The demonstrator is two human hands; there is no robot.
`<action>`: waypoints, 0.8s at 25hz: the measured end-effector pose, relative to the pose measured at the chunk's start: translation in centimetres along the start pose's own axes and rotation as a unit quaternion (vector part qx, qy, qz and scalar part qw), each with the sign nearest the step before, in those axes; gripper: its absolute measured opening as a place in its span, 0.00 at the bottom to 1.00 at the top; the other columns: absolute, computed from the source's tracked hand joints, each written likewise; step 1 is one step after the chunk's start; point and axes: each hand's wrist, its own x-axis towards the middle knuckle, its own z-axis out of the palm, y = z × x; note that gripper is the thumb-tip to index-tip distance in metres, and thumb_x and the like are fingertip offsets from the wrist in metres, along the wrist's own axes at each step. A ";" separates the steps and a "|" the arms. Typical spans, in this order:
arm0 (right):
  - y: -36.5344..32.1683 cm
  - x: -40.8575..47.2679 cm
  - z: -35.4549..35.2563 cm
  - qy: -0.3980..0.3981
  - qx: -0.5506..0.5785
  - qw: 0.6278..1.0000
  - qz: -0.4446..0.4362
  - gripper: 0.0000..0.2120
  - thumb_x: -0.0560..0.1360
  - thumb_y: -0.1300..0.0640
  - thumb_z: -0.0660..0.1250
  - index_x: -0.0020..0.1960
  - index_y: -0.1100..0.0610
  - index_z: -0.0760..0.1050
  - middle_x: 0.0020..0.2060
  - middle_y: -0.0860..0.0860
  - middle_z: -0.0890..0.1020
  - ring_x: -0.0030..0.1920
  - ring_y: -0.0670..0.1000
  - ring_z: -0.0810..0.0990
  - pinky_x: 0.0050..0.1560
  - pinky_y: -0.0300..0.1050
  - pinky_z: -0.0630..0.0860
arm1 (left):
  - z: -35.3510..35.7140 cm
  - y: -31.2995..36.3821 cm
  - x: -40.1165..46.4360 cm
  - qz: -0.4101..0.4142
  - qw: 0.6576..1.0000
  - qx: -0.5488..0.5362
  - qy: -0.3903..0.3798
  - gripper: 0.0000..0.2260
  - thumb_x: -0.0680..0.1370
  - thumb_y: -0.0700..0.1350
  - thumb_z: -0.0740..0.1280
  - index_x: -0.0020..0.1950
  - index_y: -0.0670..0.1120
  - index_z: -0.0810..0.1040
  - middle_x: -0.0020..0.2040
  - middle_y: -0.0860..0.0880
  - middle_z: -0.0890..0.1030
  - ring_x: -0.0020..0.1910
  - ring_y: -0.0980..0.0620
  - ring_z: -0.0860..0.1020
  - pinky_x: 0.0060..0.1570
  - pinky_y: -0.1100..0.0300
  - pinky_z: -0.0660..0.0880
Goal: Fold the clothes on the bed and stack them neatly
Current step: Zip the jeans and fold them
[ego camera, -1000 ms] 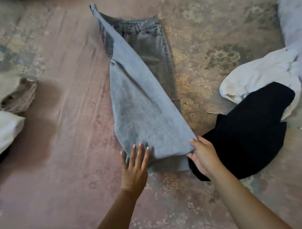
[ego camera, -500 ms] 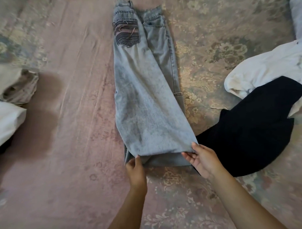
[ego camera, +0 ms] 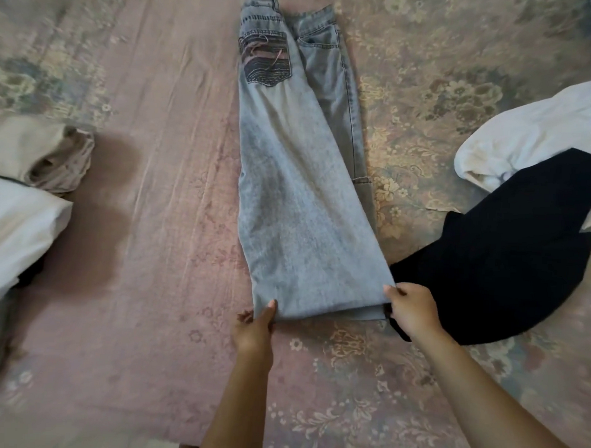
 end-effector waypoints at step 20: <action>0.6 -0.3 10.1 -0.150 -0.079 0.975 0.140 0.05 0.77 0.69 0.70 0.51 0.64 0.75 0.37 0.61 0.79 0.25 0.54 0.75 0.25 0.43 0.72 | -8.1 7.4 2.9 0.076 0.979 0.181 0.049 0.08 0.78 0.37 0.72 0.49 0.35 0.75 0.46 0.39 0.78 0.46 0.41 0.79 0.31 0.61 0.81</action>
